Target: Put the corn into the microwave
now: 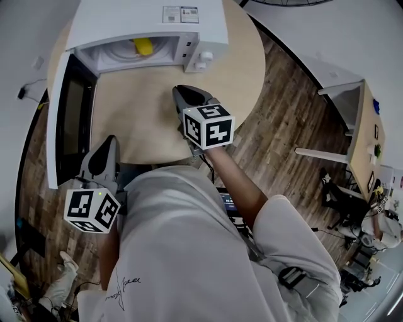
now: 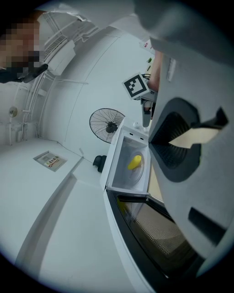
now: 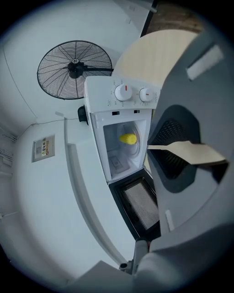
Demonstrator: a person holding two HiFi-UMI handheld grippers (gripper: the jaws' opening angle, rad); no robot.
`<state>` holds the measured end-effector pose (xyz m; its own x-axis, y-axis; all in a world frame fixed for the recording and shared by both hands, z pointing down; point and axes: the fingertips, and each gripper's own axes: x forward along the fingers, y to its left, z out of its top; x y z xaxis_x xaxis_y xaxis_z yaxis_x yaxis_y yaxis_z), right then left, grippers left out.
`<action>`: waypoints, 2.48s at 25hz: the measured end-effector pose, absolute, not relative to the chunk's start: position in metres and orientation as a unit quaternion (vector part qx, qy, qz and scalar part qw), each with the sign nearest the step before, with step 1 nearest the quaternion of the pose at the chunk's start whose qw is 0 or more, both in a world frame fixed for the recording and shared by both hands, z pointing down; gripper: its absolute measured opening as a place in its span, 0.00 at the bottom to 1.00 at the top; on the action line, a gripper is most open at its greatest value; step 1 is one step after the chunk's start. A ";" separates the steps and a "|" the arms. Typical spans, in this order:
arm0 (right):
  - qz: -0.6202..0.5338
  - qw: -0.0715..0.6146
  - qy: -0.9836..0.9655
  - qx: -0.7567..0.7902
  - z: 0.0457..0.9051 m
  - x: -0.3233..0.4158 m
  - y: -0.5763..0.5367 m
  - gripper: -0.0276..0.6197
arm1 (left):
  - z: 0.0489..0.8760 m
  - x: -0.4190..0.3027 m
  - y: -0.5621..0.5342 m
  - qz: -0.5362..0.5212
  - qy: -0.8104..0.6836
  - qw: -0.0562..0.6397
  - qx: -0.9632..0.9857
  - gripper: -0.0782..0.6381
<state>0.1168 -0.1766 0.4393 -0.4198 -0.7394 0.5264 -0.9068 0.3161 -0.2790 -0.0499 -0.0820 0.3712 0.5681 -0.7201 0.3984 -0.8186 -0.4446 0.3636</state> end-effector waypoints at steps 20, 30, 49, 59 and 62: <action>0.289 0.136 -0.799 0.509 0.418 0.121 -0.115 0.06 | 0.390 -0.075 -0.073 0.105 -0.484 0.277 0.823 0.10; 0.291 0.135 -0.802 0.505 0.410 0.124 -0.096 0.06 | 0.389 -0.073 -0.079 0.097 -0.490 0.280 0.820 0.10; 0.278 0.106 -0.812 0.503 0.392 0.139 -0.089 0.06 | 0.390 -0.080 -0.069 0.109 -0.497 0.285 0.812 0.10; 0.259 0.128 -0.821 0.493 0.393 0.130 -0.090 0.06 | 0.390 -0.078 -0.069 0.111 -0.491 0.285 0.816 0.10; 0.261 0.131 -0.819 0.494 0.395 0.129 -0.090 0.06 | 0.392 -0.079 -0.068 0.111 -0.489 0.286 0.816 0.10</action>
